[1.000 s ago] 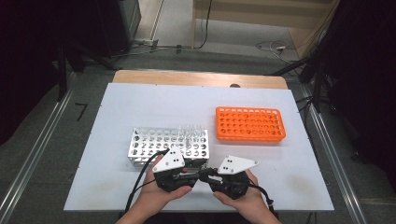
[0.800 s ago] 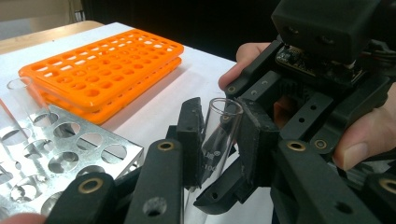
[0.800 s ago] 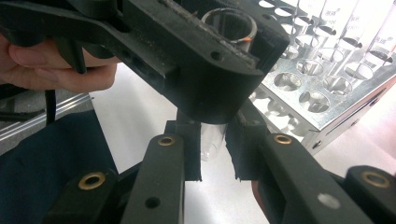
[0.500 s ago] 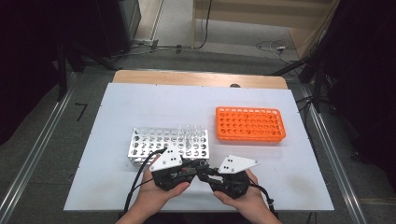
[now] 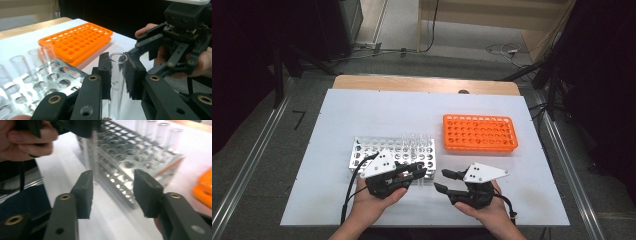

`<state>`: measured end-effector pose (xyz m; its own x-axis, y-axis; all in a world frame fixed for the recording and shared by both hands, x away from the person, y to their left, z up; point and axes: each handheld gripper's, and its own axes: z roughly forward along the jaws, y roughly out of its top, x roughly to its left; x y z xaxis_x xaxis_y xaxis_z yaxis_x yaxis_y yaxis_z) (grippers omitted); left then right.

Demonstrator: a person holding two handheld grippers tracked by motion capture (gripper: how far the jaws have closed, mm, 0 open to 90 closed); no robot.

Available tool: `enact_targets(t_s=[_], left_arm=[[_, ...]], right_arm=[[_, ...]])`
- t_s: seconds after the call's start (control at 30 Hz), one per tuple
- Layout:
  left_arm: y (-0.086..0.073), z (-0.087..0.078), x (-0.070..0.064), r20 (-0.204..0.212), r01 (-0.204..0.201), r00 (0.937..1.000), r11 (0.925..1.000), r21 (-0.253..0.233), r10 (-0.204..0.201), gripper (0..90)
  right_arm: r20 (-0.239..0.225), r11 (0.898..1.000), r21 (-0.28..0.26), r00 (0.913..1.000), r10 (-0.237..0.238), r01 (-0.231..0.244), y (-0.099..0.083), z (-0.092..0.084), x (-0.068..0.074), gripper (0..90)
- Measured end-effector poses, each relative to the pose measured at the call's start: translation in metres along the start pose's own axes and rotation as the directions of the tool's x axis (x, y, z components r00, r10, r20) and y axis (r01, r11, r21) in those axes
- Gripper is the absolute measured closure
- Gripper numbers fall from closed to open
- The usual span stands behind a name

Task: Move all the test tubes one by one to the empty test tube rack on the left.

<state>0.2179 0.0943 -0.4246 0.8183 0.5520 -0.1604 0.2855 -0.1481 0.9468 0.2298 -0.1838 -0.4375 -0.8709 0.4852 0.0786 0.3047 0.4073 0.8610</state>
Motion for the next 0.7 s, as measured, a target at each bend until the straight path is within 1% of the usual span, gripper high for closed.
enact_targets(t_s=[0.07,0.2,0.3,0.37,0.4,0.53,0.6,0.7], left_arm=[[0.001,-0.003,0.003,-0.01,0.006,0.9999,1.0,-0.002,-0.006,76.2],[0.002,-0.008,0.009,-0.028,0.004,0.9996,1.0,-0.006,-0.004,76.2],[0.004,-0.012,0.015,-0.043,0.006,0.9991,1.0,-0.008,-0.006,76.2],[0.006,-0.015,0.02,-0.06,0.008,0.9982,0.9999,-0.012,-0.009,76.2],[0.008,-0.017,0.022,-0.063,0.009,0.9979,0.9999,-0.015,-0.01,76.2],[0.016,-0.023,0.033,-0.101,0.003,0.9949,0.9998,-0.021,-0.006,76.2],[0.021,-0.026,0.038,-0.118,0.006,0.993,0.9996,-0.026,-0.009,76.2],[0.027,-0.031,0.048,-0.154,0.012,0.9879,0.9993,-0.035,-0.017,76.1]], right_arm=[[0.01,1.0,-0.012,0.9999,0.008,-0.008,-0.001,-0.004,-0.007,39.9],[0.046,1.0,-0.018,0.9987,0.02,-0.019,-0.005,-0.013,-0.02,28.5],[0.067,0.999,-0.036,0.997,0.038,-0.036,-0.009,-0.019,-0.031,23.3],[0.081,0.998,-0.042,0.9956,0.047,-0.044,-0.012,-0.023,-0.039,19.9],[0.084,0.998,-0.044,0.9951,0.053,-0.05,-0.013,-0.026,-0.042,18.7],[0.114,0.996,-0.056,0.9907,0.075,-0.069,-0.02,-0.035,-0.056,13.5],[0.132,0.995,-0.063,0.9879,0.081,-0.073,-0.023,-0.041,-0.061,12.7],[0.153,0.994,-0.077,0.9841,0.09,-0.079,-0.027,-0.048,-0.069,10.5]])
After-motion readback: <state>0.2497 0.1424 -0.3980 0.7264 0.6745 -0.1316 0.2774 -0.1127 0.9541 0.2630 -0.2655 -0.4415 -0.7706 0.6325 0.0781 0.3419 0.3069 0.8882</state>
